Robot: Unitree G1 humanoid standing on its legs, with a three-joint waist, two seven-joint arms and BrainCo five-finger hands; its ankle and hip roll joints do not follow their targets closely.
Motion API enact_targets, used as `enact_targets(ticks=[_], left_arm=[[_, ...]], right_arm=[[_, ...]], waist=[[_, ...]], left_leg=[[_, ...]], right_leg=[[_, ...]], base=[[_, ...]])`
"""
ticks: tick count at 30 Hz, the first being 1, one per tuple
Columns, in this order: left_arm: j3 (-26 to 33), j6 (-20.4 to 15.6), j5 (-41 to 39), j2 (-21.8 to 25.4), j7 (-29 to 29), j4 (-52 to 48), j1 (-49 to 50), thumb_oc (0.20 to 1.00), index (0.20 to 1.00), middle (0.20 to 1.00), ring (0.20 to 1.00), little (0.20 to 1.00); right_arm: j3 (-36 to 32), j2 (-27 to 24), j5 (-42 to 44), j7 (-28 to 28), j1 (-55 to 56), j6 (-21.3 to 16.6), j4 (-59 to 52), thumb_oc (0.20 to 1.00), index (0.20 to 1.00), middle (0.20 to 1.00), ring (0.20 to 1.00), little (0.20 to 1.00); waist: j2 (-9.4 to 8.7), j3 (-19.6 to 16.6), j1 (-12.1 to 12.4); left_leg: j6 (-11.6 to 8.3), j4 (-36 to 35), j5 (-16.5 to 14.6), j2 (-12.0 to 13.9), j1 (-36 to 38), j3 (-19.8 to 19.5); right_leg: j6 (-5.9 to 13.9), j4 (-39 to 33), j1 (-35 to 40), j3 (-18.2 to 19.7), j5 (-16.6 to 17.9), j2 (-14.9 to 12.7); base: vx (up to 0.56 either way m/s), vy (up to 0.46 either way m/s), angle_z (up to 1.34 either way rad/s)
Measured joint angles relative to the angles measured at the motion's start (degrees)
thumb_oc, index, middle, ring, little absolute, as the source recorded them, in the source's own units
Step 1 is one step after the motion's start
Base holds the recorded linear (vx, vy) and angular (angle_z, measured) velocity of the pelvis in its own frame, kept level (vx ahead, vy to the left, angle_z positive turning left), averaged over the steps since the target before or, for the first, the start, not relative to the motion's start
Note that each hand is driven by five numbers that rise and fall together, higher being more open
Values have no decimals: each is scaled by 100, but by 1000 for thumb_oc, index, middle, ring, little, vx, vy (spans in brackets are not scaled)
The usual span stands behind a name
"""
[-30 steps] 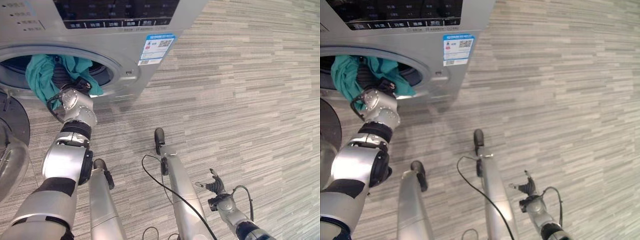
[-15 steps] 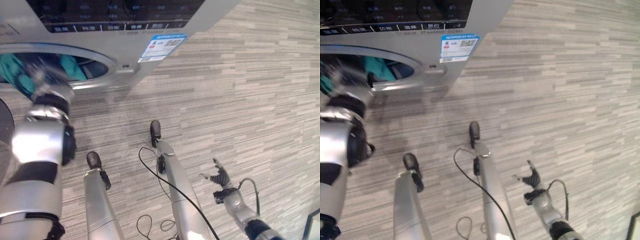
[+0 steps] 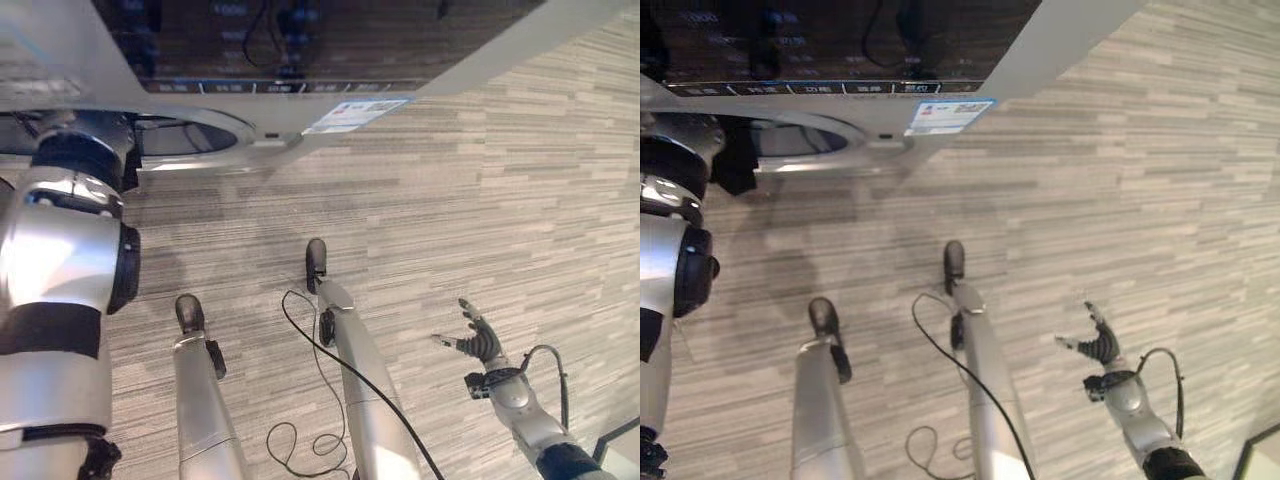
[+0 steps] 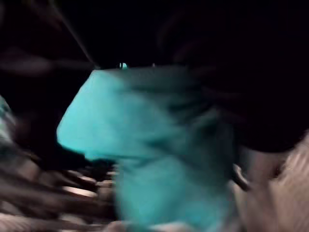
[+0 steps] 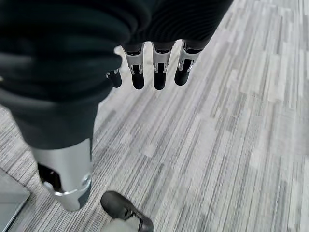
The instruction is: Grab the laundry basket,head to the washer,open it,put in the laundry and shut it.
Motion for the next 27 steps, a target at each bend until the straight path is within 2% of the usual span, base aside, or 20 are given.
enact_targets(ticks=[2,4,7,10,12,15,17,19,21,22,24,27], left_arm=[[-764,623,1985,195,-2,245,-47,1000,1000,1000,1000,1000],[-1499,848,3020,236,-12,249,-104,1000,1000,1000,1000,1000],[-1665,1067,4306,217,-136,234,-215,1000,1000,1000,1000,1000],[-2431,1372,5539,333,-494,280,-383,1000,1000,1000,1000,1000],[-2856,1466,6119,353,-714,254,-446,1000,1000,1000,1000,1000],[-3089,1437,6680,267,-858,-134,-474,1000,1000,1000,1000,1000],[-3797,1425,7565,277,-738,-543,-461,1000,1000,1000,1000,1000],[-4299,1415,8849,283,-214,-1147,-321,1000,1000,1000,1000,1000],[-4359,1416,9414,234,-119,-1155,-99,1000,1000,1000,1000,1000],[-4111,1422,9662,134,-122,-979,290,1000,1000,1000,1000,1000],[-3582,1412,9762,7,-164,-892,947,1000,1000,1000,1000,1000],[-3539,1396,9818,182,-31,-1364,1361,1000,1000,1000,1000,1000]], right_arm=[[42,-93,-111,173,41,29,-38,1000,1000,1000,1000,1000],[26,-225,-166,260,87,43,-167,1000,1000,1000,1000,1000],[-67,-438,-211,323,123,50,-300,1000,1000,1000,1000,1000],[-195,-589,-321,398,268,158,-375,1000,1000,1000,1000,1000],[-228,-646,-432,498,290,263,-305,1000,1000,1000,1000,1000],[-279,-656,-541,515,293,295,-133,1000,1000,1000,1000,1000],[-276,-646,-554,554,328,276,-112,1000,1000,1000,1000,1000],[-270,-618,-659,591,325,131,-99,1000,1000,1000,1000,1000],[-181,-580,-740,595,250,49,-46,1000,1000,1000,1000,1000],[-217,-459,-776,581,156,-2,2,1000,1000,1000,1000,1000],[-275,-433,-833,541,312,-60,-34,1000,1000,1000,1000,1000],[-189,-437,-1048,534,589,-43,-79,1000,1000,1000,1000,1000]], waist=[[4,-4,-12],[-5,-11,-11],[-10,-33,-62],[-49,-124,-211],[-49,-124,-284],[-48,-127,-302],[-44,-124,-243],[-41,-122,-175],[-25,-112,-98],[-4,-120,-102],[189,-237,-90],[281,-370,-72]], left_leg=[[0,102,-3,57,-42,-4],[4,146,-9,87,-59,-9],[16,148,-13,113,-99,-12],[-9,164,12,240,-211,5],[12,246,-18,275,-232,-3],[24,263,-27,272,-214,2],[28,308,-42,272,-193,-3],[31,330,-55,237,-104,-4],[51,323,-73,237,66,8],[50,316,-113,244,310,24],[85,259,-164,250,595,6],[87,113,-160,272,804,44]], right_leg=[[-6,-18,1,6,56,65],[-12,-26,12,5,69,95],[13,-176,29,21,94,126],[-6,-523,55,28,349,253],[-23,-489,54,19,365,278],[-16,-444,57,16,369,266],[-15,-332,60,3,335,264],[-20,-176,90,1,262,214],[-33,-170,252,4,215,202],[-31,-136,469,13,135,201],[36,-215,792,-15,30,193],[56,-339,991,-48,55,179]], base=[[-48,4,-11],[-29,-11,-7],[-32,5,-9],[-24,19,-19],[0,7,-8],[0,0,0],[9,10,3],[20,28,6],[32,22,1],[0,0,0],[0,0,0],[11,-9,0]])
